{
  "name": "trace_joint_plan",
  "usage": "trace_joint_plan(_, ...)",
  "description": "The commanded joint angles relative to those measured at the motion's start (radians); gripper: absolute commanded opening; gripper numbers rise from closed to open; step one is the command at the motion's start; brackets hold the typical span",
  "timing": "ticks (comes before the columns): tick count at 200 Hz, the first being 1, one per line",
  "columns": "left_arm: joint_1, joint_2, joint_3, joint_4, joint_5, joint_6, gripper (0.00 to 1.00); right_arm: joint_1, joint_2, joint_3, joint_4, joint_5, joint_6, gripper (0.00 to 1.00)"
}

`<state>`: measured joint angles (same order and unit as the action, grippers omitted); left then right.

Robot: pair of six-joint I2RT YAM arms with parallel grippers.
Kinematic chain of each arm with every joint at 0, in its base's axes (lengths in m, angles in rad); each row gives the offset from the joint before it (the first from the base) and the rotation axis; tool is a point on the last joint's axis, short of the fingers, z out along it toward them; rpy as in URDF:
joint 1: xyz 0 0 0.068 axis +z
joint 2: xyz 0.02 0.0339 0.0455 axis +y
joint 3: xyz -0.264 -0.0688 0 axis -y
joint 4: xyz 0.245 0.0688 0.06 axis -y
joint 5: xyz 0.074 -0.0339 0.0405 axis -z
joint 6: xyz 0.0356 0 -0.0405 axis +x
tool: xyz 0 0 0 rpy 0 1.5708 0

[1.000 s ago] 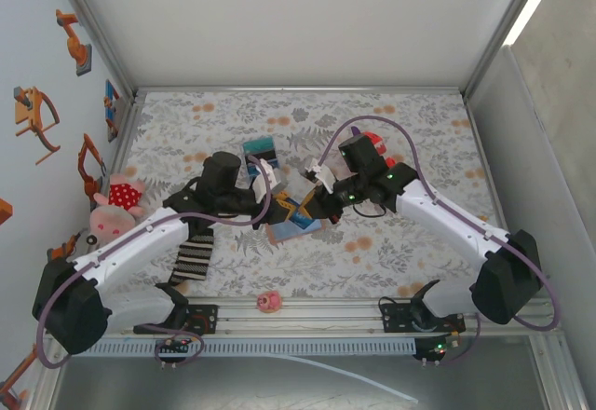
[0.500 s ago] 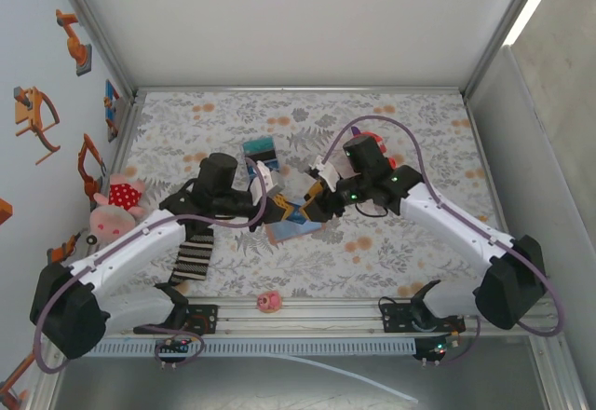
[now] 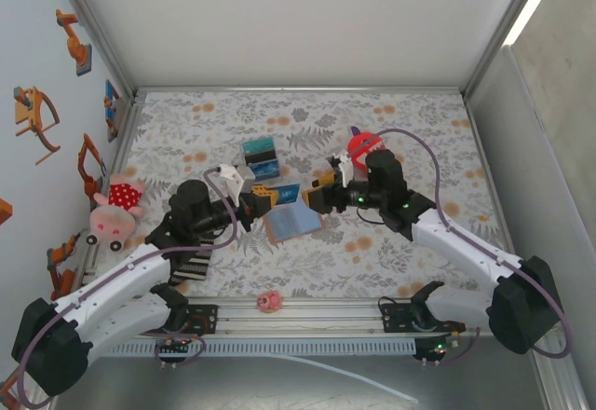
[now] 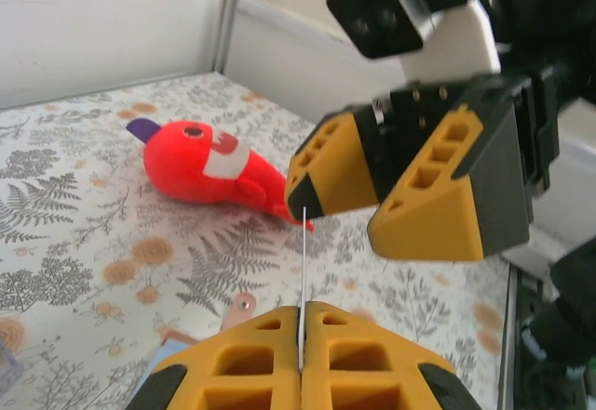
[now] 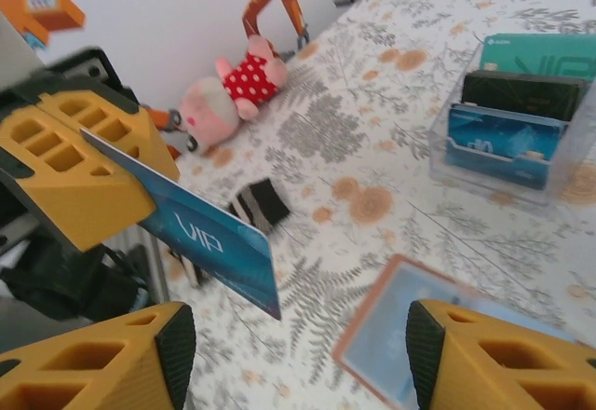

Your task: Take the credit cards out of the card holder

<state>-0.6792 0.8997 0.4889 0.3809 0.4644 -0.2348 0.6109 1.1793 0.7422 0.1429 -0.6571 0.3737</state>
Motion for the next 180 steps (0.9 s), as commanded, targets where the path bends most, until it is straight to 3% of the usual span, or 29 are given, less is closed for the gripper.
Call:
trace_joint_plan(1, 0.003, 0.002, -0.009, 0.198, -0.025, -0.175, 0.0, 0.007, 0.019, -0.013, 0.266, -0.065, 0.15, 0.61)
trace_joint_plan(41, 0.004, 0.031, -0.025, 0.306, -0.002, -0.267, 0.0, 0.039, 0.059, -0.009, 0.36, -0.099, 0.155, 0.56)
trace_joint_plan(87, 0.004, 0.035, -0.018, 0.32, 0.04, -0.301, 0.0, 0.039, 0.07, -0.006, 0.447, -0.151, 0.175, 0.48)
trace_joint_plan(99, 0.003, 0.035, -0.02, 0.319, 0.037, -0.305, 0.0, 0.039, 0.07, -0.003, 0.461, -0.168, 0.177, 0.41)
trace_joint_plan(115, 0.004, 0.03, -0.019, 0.308, 0.023, -0.31, 0.0, 0.039, 0.065, -0.001, 0.462, -0.178, 0.175, 0.22)
trace_joint_plan(126, 0.004, 0.026, -0.017, 0.297, 0.019, -0.305, 0.04, 0.039, 0.058, -0.001, 0.453, -0.182, 0.166, 0.13)
trace_joint_plan(138, 0.007, 0.02, -0.007, 0.274, 0.02, -0.289, 0.17, 0.039, 0.051, 0.001, 0.432, -0.187, 0.153, 0.08)
trace_joint_plan(164, 0.01, -0.018, 0.05, 0.109, 0.022, -0.187, 0.38, 0.039, 0.025, 0.021, 0.317, -0.18, 0.091, 0.04)
trace_joint_plan(180, 0.011, -0.054, 0.106, -0.055, 0.014, -0.081, 0.43, 0.039, 0.005, 0.034, 0.233, -0.171, 0.041, 0.03)
